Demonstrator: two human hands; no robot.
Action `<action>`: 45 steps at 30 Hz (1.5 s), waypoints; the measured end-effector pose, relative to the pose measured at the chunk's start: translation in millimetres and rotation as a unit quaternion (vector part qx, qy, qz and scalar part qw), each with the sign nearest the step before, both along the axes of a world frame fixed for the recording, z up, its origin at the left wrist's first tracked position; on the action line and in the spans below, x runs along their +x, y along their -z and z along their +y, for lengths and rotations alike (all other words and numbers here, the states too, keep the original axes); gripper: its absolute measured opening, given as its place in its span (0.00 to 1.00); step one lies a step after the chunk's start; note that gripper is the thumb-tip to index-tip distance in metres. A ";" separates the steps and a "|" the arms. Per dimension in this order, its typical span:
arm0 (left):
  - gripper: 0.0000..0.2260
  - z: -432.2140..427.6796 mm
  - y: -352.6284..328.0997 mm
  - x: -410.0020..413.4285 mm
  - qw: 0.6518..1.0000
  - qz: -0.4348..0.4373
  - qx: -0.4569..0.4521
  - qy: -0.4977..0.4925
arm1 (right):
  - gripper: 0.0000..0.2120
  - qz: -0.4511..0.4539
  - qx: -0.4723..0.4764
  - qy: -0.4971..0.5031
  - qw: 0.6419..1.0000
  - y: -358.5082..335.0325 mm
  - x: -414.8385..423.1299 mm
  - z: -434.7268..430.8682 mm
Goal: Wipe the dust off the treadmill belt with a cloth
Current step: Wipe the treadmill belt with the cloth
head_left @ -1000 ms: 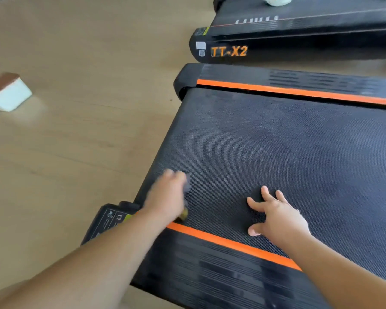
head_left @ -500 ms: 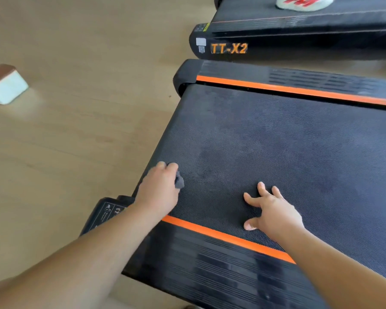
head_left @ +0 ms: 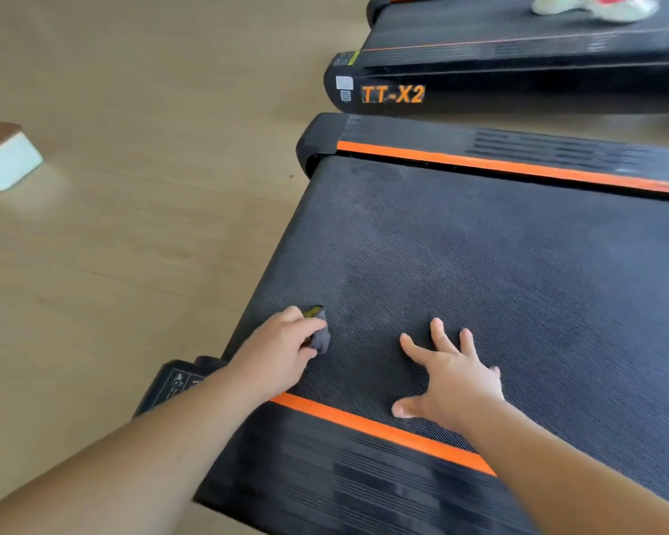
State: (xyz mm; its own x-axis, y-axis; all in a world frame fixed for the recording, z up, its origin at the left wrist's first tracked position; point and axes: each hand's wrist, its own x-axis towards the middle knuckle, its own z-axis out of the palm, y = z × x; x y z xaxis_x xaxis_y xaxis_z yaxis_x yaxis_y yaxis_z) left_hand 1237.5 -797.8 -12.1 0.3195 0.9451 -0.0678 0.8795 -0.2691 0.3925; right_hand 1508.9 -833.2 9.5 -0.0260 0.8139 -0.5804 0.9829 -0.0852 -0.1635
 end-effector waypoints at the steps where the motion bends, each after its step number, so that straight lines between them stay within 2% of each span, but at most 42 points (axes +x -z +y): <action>1: 0.17 8.1 3.9 -11.6 1.000 0.001 0.014 -0.012 | 0.54 -0.002 0.001 0.001 1.000 1.4 0.4 0.1; 4: 0.12 25.3 10.2 -26.1 0.984 0.025 0.059 -0.168 | 0.54 -0.001 0.000 0.005 1.000 2.2 0.3 0.2; 6: 0.09 24.4 6.7 -3.2 0.972 0.043 0.054 -0.226 | 0.54 0.001 0.001 0.010 1.000 2.9 -0.8 1.5; 8: 0.06 11.6 0.9 36.4 0.983 0.011 0.028 -0.179 | 0.54 0.000 0.003 0.013 1.000 2.4 -1.9 1.7; 10: 0.04 -13.1 -0.3 77.2 0.999 -0.029 0.004 -0.043 | 0.55 -0.001 0.009 0.014 1.000 3.3 -1.9 1.0; 12: 0.05 -27.4 2.8 93.3 0.997 -0.026 0.001 0.074 | 0.55 -0.003 0.011 0.014 1.000 2.5 -2.4 0.4; 13: 0.05 -23.0 3.3 86.9 0.995 -0.010 0.023 0.096 | 0.55 -0.003 0.011 0.013 1.000 1.7 -1.9 0.0; 14: 0.05 -13.3 6.1 73.5 0.995 0.019 0.054 0.083 | 0.55 0.000 0.012 0.012 1.000 1.3 -1.3 0.0; 16: 0.04 13.5 9.8 34.3 0.995 0.064 0.079 -0.018 | 0.54 0.003 0.013 0.010 1.000 0.4 -1.1 0.8; 18: 0.06 34.2 10.2 -3.1 0.984 0.061 0.082 -0.144 | 0.54 0.002 0.012 0.010 1.000 0.5 -1.1 1.0; 20: 0.05 33.0 7.9 -3.0 0.974 0.045 0.072 -0.210 | 0.54 0.004 0.011 0.014 1.000 1.6 -1.8 1.2; 22: 0.04 16.3 4.1 32.7 0.981 0.040 0.059 -0.182 | 0.55 0.005 0.012 0.018 1.000 1.9 -2.1 1.6; 25: 0.04 -24.1 -0.8 90.2 1.000 -0.012 0.008 -0.023 | 0.55 0.006 0.016 0.021 1.000 3.0 -1.8 1.3; 27: 0.04 -30.2 -0.7 92.4 0.997 -0.039 -0.010 0.069 | 0.55 0.005 0.018 0.020 1.000 3.1 -1.3 1.1; 28: 0.04 -24.3 0.1 81.2 0.997 -0.022 0.010 0.076 | 0.55 0.004 0.019 0.018 1.000 3.3 -1.4 0.7; 29: 0.04 -14.4 1.6 65.5 0.998 0.005 0.036 0.048 | 0.54 0.004 0.019 0.016 1.000 4.1 -1.2 0.5; 32: 0.05 23.5 7.9 9.9 0.987 0.044 0.067 -0.137 | 0.54 0.008 0.013 0.017 1.000 3.5 -0.6 0.1; 35: 0.05 24.3 11.0 16.6 0.965 0.077 0.086 -0.236 | 0.54 0.009 0.008 0.019 1.000 2.1 -0.7 0.9; 37: 0.06 7.3 6.7 60.8 0.975 0.078 0.088 -0.188 | 0.54 0.007 0.011 0.020 1.000 2.1 -1.0 2.0; 39: 0.05 -15.9 4.1 99.6 0.998 0.020 0.045 -0.040 | 0.55 0.002 0.018 0.016 1.000 3.8 -1.2 0.9; 41: 0.04 -15.8 3.4 102.3 0.995 -0.024 0.017 0.091 | 0.55 0.003 0.025 0.016 1.000 7.5 0.0 -0.1; 42: 0.03 -5.8 7.0 88.4 0.993 -0.011 0.040 0.114 | 0.55 0.002 0.025 0.013 1.000 8.0 0.6 -0.5; 43: 0.04 4.7 9.0 71.8 0.994 0.004 0.064 0.090 | 0.55 0.002 0.025 0.010 1.000 8.5 1.2 -0.7; 45: 0.05 30.5 15.6 31.1 0.993 0.017 0.100 -0.062 | 0.54 0.003 0.026 0.006 1.000 9.5 2.0 -0.8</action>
